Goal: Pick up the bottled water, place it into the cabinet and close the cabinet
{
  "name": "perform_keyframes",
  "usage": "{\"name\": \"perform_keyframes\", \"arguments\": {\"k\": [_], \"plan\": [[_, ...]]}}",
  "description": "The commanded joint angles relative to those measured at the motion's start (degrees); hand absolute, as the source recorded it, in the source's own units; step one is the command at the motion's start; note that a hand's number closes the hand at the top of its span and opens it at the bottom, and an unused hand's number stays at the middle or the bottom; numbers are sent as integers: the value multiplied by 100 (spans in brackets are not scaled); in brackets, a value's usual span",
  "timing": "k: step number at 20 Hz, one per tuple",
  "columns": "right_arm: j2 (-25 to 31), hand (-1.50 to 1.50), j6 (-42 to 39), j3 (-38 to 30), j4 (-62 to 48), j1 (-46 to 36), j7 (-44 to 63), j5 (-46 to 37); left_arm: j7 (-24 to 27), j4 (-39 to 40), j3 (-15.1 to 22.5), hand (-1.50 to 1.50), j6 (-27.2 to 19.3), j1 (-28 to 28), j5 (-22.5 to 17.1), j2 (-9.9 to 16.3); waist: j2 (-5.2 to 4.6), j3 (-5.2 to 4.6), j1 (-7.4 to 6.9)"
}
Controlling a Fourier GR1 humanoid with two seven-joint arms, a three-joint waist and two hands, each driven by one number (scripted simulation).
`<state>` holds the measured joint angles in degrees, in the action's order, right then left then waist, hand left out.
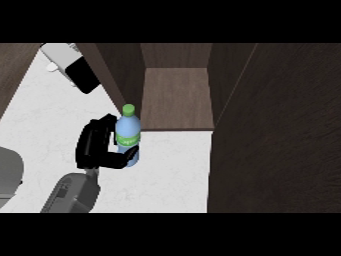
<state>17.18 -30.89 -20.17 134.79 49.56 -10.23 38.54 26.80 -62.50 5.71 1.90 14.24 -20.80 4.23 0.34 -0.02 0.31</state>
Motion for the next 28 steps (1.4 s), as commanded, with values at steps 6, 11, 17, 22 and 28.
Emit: {"name": "perform_keyframes", "arguments": {"k": [6, 11, 17, 22, 28], "plan": [[25, -150, 101, -290, 963, 281, 397, 677, -931, -880, 617, 150, -1485, 518, 362, -417, -12, -2, 50], [188, -150, 302, -349, 717, -118, 463, 854, -795, -434, 1391, 150, -2667, 1046, 263, -421, -34, -5, 92], [136, -150, 168, -171, 829, 61, 497, 824, -1260, 516, 1233, 150, -3326, 2104, 388, -423, -45, -6, 173], [316, -150, 401, -267, 819, -135, 674, 1134, -1228, 1378, 1112, 150, -3326, 2672, 200, -423, -71, -10, 177], [302, -150, 126, -282, 389, -266, 501, 1095, -877, 2359, 859, 150, -3195, 3434, -359, -422, -92, -8, 251]]}}
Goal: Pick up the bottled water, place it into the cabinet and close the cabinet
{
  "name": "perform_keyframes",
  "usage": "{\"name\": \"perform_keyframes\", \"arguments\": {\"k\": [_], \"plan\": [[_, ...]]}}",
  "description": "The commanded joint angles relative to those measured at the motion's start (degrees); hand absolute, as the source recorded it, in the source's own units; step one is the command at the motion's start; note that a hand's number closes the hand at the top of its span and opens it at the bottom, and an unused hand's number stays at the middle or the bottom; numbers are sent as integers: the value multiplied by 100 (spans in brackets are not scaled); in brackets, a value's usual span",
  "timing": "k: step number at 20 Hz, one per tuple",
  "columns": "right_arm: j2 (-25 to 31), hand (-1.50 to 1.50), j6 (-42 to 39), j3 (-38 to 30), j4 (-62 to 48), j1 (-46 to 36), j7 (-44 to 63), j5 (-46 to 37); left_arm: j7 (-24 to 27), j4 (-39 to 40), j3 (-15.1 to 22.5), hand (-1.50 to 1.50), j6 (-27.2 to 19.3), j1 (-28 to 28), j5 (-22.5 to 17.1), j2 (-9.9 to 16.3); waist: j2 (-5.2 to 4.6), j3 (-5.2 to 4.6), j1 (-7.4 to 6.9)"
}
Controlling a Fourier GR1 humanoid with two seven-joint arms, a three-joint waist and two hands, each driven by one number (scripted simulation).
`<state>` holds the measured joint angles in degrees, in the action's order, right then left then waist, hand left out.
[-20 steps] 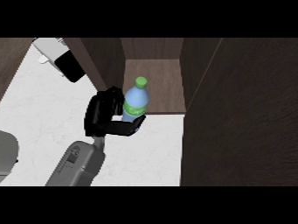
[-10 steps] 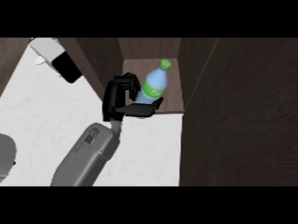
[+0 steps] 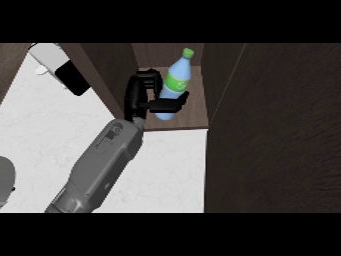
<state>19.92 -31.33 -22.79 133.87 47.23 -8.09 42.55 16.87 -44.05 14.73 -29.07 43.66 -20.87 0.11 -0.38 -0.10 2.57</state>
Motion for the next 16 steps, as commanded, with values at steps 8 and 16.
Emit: {"name": "perform_keyframes", "arguments": {"k": [8, 16], "plan": [[-55, -150, 95, -51, 877, 311, 284, 731, 625, 1710, -502, 150, -75, 1252, -263, -11, -29, -3, 68], [28, -150, -71, -154, 470, 218, 146, 785, 948, 2755, -478, -150, -312, 1912, -189, -11, -62, 0, 188]]}}
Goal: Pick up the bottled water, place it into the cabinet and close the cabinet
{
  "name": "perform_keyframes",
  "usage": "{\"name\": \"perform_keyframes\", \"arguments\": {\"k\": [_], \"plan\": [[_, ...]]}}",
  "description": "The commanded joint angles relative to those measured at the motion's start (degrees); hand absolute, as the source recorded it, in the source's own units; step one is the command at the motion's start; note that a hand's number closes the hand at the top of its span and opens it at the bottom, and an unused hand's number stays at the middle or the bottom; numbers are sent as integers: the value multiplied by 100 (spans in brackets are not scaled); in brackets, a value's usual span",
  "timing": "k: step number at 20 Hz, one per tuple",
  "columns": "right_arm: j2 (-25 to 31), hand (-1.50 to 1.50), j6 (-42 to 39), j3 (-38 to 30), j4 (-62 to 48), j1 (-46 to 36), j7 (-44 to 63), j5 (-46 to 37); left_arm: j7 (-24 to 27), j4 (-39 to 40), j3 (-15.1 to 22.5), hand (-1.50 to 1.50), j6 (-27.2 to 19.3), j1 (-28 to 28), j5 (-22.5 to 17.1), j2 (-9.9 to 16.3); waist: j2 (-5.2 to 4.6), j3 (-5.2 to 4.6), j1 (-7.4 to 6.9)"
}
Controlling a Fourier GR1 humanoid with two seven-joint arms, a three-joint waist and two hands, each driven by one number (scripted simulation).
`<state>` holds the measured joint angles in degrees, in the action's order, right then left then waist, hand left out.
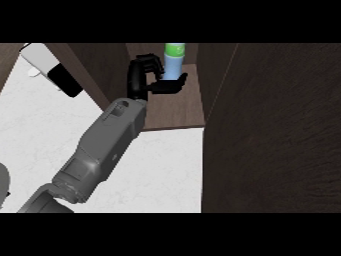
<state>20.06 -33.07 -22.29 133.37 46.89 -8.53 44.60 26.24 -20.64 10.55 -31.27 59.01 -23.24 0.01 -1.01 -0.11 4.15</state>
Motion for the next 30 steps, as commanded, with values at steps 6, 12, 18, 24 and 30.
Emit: {"name": "perform_keyframes", "arguments": {"k": [6, 12, 18, 24, 30], "plan": [[-35, -150, -121, -68, 239, -44, 11, 291, -21, 900, -36, -150, -224, 657, 97, 3, -17, 6, 69], [99, -150, 141, -7, 423, -159, 270, 345, 376, 1163, -156, -150, -12, 705, 218, 3, -40, -1, -18], [38, -150, 206, 32, 418, -203, 262, 227, 793, 935, -439, -150, 502, 853, 5, 1, -40, -3, -17], [87, -150, 331, -170, 602, -191, 365, 440, 1081, 789, -386, -150, 709, 908, -63, 0, 17, 2, -54], [-99, -150, 416, 2, 848, -101, 580, 246, 1180, 245, -112, -150, 836, 438, -530, -1, 82, 2, -74]]}}
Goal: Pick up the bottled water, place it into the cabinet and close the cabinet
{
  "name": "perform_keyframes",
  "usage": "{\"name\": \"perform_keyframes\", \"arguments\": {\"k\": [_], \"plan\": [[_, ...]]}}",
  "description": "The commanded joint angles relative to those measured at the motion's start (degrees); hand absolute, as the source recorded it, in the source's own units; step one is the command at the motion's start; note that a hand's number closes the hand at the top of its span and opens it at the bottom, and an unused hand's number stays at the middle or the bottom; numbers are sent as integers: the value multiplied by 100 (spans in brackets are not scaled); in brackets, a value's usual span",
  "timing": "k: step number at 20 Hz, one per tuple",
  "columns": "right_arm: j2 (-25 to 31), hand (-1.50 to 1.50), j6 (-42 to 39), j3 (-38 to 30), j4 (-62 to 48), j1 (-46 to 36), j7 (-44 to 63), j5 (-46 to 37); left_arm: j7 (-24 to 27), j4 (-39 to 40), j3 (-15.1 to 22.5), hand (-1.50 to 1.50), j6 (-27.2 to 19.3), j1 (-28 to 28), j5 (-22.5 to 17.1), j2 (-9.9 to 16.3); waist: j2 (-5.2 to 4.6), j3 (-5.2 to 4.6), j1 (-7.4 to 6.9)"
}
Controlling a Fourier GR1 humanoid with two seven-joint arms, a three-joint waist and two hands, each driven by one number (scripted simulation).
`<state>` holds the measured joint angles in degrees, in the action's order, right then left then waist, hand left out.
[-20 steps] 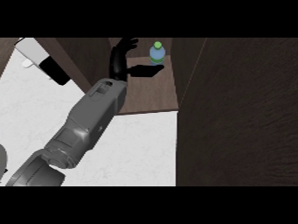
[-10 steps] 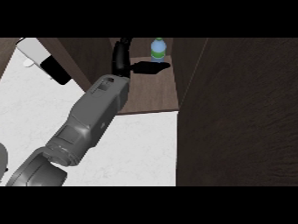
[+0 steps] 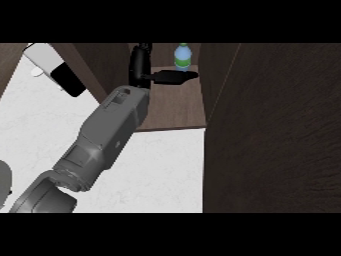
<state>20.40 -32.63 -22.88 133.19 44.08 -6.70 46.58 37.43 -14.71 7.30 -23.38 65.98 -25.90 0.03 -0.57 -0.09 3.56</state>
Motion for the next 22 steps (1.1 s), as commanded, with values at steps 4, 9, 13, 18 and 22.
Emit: {"name": "perform_keyframes", "arguments": {"k": [4, 9, 13, 18, 22], "plan": [[-429, -150, -114, 144, 469, 81, 31, -397, -38, -901, 682, -150, -48, -593, -654, -3, 81, 8, -4], [-197, -150, 670, 8, 1139, 82, 622, 58, -121, -1825, 1276, -150, 72, -1401, -921, -3, 92, -3, -208], [-190, -150, 521, -158, 882, 84, 568, 38, -590, -2896, 1860, -150, -262, -1936, -1056, -3, 125, 4, -297], [-227, -150, 663, -147, 968, 100, 610, 72, -543, -4271, 2459, -150, -600, -3157, -1016, -3, 143, 2, -422], [105, -150, 648, -396, 901, -74, 769, 373, -557, -5025, 2647, -150, -790, -3788, -764, 38, 100, 3, -395]]}}
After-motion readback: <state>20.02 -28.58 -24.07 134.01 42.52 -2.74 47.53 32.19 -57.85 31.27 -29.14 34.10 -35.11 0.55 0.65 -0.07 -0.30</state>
